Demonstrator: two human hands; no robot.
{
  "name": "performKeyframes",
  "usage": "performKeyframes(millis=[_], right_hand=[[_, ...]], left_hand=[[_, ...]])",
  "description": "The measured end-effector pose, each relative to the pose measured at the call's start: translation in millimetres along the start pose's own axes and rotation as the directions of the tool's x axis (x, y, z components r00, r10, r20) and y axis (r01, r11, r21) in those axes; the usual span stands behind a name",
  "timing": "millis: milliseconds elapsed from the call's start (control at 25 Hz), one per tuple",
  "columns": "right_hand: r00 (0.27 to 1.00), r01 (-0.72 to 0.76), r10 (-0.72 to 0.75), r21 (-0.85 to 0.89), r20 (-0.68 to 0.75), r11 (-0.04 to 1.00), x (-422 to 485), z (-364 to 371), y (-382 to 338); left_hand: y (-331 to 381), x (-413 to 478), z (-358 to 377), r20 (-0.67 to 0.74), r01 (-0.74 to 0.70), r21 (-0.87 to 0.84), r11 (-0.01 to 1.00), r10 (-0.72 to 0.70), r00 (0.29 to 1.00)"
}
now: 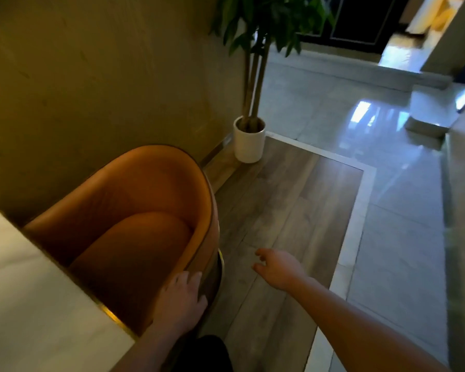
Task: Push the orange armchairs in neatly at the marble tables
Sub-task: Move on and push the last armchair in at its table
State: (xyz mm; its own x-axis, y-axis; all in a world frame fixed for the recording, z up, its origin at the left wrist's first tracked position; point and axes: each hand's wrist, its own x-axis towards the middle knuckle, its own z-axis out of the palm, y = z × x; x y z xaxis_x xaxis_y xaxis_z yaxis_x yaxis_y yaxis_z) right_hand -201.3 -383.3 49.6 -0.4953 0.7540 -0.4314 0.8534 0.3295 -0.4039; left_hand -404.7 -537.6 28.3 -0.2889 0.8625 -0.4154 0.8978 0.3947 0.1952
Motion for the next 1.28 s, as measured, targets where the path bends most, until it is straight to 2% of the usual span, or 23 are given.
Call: performKeyframes(millis=[280,560,800,920,1080,1160,1280], right_hand=[[0.984,0.146,-0.135,-0.09,0.118,0.985,158,-73,5],[0.962,0.226,-0.192,-0.172,0.196,0.959,323,-158,-23],[0.904,0.388,-0.337,-0.178,0.263,0.904,446,-207,-64],[0.825,0.534,-0.453,-0.204,0.336,0.82,519,-224,-89],[0.684,0.711,-0.558,-0.259,0.469,0.653,606,-235,-126],[0.586,0.797,-0.593,-0.261,0.552,0.544,635,-238,-151],[0.384,0.921,-0.658,-0.226,0.647,0.316,650,-230,-201]], left_hand=[[20,128,-42,-0.038,0.15,-0.121,0.981,-0.155,0.987],[31,276,-111,-0.061,0.26,-0.24,0.935,-0.282,0.957],[15,362,-160,-0.047,0.425,-0.324,0.845,-0.463,0.885],[14,407,-173,-0.032,0.537,-0.431,0.725,-0.607,0.794],[21,456,-183,-0.018,0.67,-0.524,0.525,-0.794,0.608],[24,474,-186,0.013,0.698,-0.581,0.419,-0.853,0.522],[25,497,-184,0.117,0.722,-0.648,0.245,-0.904,0.412]])
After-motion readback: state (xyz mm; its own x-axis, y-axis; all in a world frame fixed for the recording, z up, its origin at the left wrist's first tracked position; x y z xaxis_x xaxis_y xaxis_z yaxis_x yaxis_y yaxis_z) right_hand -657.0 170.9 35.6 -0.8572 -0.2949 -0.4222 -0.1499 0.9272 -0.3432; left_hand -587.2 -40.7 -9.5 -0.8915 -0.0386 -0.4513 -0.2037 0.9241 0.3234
